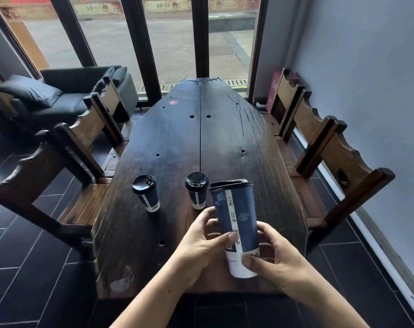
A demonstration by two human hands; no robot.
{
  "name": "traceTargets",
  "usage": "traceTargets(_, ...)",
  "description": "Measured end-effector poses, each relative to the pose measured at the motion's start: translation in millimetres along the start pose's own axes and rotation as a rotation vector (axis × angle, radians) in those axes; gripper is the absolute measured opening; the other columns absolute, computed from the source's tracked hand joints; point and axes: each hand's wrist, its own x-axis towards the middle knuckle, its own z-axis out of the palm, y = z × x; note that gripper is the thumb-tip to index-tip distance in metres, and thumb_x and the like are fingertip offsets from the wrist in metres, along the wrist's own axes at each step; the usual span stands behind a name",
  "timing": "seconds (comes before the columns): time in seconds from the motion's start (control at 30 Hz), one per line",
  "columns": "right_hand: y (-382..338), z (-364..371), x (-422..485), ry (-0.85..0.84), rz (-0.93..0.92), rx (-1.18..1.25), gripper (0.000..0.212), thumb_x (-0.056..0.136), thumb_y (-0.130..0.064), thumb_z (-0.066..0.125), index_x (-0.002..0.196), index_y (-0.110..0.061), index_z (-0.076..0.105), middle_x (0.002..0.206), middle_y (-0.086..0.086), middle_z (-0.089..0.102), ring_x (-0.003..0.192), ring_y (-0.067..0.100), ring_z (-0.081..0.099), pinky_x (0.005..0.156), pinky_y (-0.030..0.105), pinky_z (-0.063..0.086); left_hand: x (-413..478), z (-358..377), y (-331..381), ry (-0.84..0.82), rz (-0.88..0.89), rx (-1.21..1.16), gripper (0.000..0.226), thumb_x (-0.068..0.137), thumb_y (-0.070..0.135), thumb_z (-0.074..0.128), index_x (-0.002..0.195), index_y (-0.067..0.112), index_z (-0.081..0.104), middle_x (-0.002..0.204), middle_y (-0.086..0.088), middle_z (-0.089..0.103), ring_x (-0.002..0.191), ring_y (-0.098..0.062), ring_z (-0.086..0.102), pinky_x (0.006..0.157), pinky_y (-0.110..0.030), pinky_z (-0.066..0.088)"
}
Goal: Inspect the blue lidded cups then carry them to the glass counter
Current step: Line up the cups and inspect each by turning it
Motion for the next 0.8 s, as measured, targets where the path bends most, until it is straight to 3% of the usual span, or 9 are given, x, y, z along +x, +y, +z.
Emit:
traceTargets(0.17,7.0,-20.3,22.2,0.013,0.038,0.02,0.076,0.068,-0.066,0.082,0.132,-0.033,0.058,0.12,-0.002,0.075,0.111,0.017,0.072,0.098,0.047,0.057,23.1,-3.7,-3.6,-0.046,-0.003,0.124,0.07,0.069,0.028,0.089,0.132,0.029,0.059,0.125,-0.012,0.071,0.11,-0.034,0.072,0.091,-0.044,0.059)
traceTargets(0.27,17.6,-36.3,46.6,0.017,0.062,-0.035,0.063,0.069,-0.05,0.084,0.126,-0.033,0.062,0.115,-0.002,0.076,0.105,0.017,0.073,0.095,0.045,0.059,50.5,-4.9,-8.8,-0.07,-0.027,0.173,0.066,0.069,0.031,0.088,0.128,0.037,0.06,0.12,-0.016,0.071,0.103,-0.029,0.074,0.086,-0.036,0.06)
traceTargets(0.37,38.1,-54.6,75.2,0.053,0.124,-0.077,0.056,0.07,-0.036,0.086,0.121,-0.032,0.064,0.109,0.0,0.076,0.101,0.017,0.074,0.094,0.046,0.059,85.6,-7.5,-17.8,-0.104,-0.105,0.263,0.061,0.07,0.033,0.087,0.122,0.05,0.059,0.109,-0.011,0.07,0.096,-0.026,0.076,0.081,-0.041,0.063)
traceTargets(0.47,63.0,-70.3,111.3,0.068,0.153,-0.121,0.056,0.07,-0.029,0.087,0.121,-0.032,0.063,0.106,0.0,0.075,0.1,0.016,0.074,0.094,0.048,0.059,131.5,-13.1,-32.9,-0.086,-0.108,0.382,0.069,0.068,0.037,0.089,0.128,0.039,0.057,0.105,-0.009,0.069,0.094,-0.036,0.076,0.079,-0.052,0.064)
traceTargets(0.53,81.6,-80.5,137.5,0.09,0.164,-0.161,0.058,0.07,-0.023,0.089,0.122,-0.03,0.062,0.104,0.003,0.076,0.097,0.018,0.075,0.093,0.048,0.059,164.8,-16.7,-42.9,-0.087,-0.08,0.514,0.073,0.066,0.042,0.088,0.131,0.028,0.059,0.108,-0.004,0.073,0.092,-0.034,0.076,0.081,-0.055,0.063)
traceTargets(0.6,99.3,-91.6,163.0,0.104,0.193,-0.223,0.062,0.071,-0.011,0.091,0.124,-0.024,0.06,0.099,0.004,0.077,0.092,0.019,0.077,0.09,0.045,0.061,195.9,-18.0,-54.2,-0.117,-0.065,0.657,0.063,0.074,0.032,0.088,0.129,0.024,0.061,0.109,0.003,0.076,0.087,-0.022,0.078,0.083,-0.048,0.062)
traceTargets(0.67,114.6,-101.4,186.4,0.133,0.218,-0.284,0.061,0.069,-0.008,0.092,0.119,-0.022,0.06,0.09,0.0,0.077,0.082,0.009,0.076,0.084,0.036,0.062,223.4,-18.5,-62.5,-0.126,-0.046,0.777,0.055,0.079,0.024,0.087,0.127,0.024,0.06,0.108,0.005,0.075,0.086,-0.014,0.076,0.084,-0.038,0.062)
traceTargets(0.73,128.4,-109.0,208.6,0.157,0.232,-0.348,0.059,0.069,-0.01,0.092,0.114,-0.027,0.059,0.082,-0.007,0.073,0.073,0.002,0.072,0.077,0.029,0.058,250.2,-20.3,-72.0,-0.127,-0.045,0.84,0.05,0.08,0.023,0.086,0.121,0.026,0.058,0.105,0.004,0.073,0.086,-0.013,0.074,0.082,-0.033,0.06)
traceTargets(0.8,143.7,-114.7,228.1,0.173,0.247,-0.401,0.06,0.07,-0.012,0.091,0.119,-0.026,0.058,0.081,-0.01,0.071,0.079,0.008,0.072,0.08,0.033,0.058,273.6,-23.5,-86.0,-0.134,-0.045,0.858,0.048,0.081,0.024,0.086,0.119,0.028,0.057,0.103,0.004,0.073,0.084,-0.012,0.074,0.082,-0.034,0.06)
